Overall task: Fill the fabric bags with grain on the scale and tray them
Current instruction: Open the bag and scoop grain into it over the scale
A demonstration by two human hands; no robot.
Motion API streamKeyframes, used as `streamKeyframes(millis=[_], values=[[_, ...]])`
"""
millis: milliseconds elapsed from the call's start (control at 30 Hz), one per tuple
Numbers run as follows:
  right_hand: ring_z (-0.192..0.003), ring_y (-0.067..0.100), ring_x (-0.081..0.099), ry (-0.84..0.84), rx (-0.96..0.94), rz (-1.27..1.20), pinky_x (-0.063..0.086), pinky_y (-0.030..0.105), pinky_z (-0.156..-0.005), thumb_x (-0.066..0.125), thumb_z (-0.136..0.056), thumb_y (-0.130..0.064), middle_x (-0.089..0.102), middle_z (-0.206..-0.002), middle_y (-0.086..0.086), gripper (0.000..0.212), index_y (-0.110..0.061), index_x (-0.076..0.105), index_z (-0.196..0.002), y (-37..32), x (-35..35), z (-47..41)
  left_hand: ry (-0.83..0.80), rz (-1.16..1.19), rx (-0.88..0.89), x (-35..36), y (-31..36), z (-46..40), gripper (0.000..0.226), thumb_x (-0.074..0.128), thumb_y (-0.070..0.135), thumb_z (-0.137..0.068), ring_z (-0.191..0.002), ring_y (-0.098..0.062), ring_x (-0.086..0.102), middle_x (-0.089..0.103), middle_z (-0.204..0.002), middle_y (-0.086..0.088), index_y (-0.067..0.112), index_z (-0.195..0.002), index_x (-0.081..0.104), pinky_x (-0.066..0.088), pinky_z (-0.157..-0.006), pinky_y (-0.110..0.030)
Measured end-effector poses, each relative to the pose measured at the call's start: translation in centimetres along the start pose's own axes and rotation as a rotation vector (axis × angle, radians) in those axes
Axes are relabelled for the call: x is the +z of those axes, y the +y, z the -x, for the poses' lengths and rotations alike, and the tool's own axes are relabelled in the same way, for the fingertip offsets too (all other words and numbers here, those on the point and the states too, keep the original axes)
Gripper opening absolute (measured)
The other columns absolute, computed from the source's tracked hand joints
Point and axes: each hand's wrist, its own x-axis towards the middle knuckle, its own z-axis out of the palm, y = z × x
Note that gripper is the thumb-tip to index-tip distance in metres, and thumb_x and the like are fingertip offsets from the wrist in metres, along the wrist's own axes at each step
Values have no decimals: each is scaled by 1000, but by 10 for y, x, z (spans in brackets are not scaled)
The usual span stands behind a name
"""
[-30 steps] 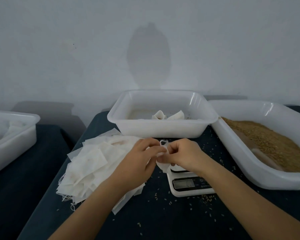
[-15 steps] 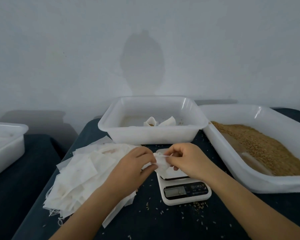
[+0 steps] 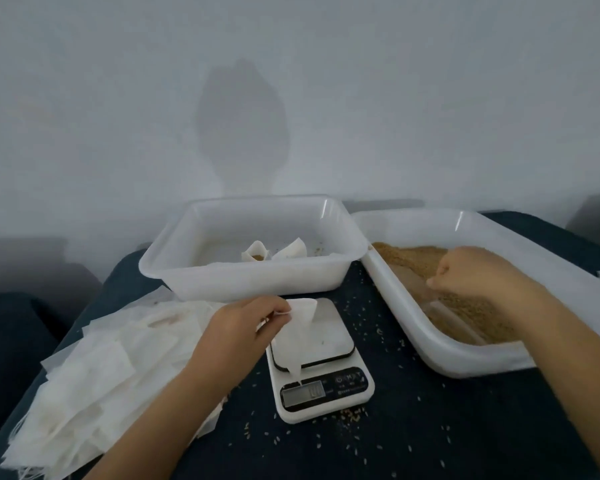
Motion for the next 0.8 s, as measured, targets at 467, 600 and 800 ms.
streamKeyframes(millis=[467,600,800], values=[[-56,16,57,-119,41,162,50,26,-64,51,-94,-30,59,-61,3,35,-7,63,-69,30,2,-21,-55,29,46,25,15,-14,5,69,13,-82,-81,1,50,63,-80,15,16,-86,69,36,-71,0],[-69,15,55,-36,48,218,38,24,-56,49,-95,-28,58,-77,1,26,-8,61,-83,26,-11,-27,-43,42,33,25,13,-17,4,67,17,-83,-81,-1,51,61,-80,18,17,-86,69,37,-71,-2],[-66,14,50,-6,56,206,37,23,-54,46,-97,-27,52,-74,1,27,-7,59,-85,6,5,-47,-40,50,55,30,13,-18,5,66,17,-83,-79,-1,52,63,-80,13,15,-86,69,41,-70,-8]])
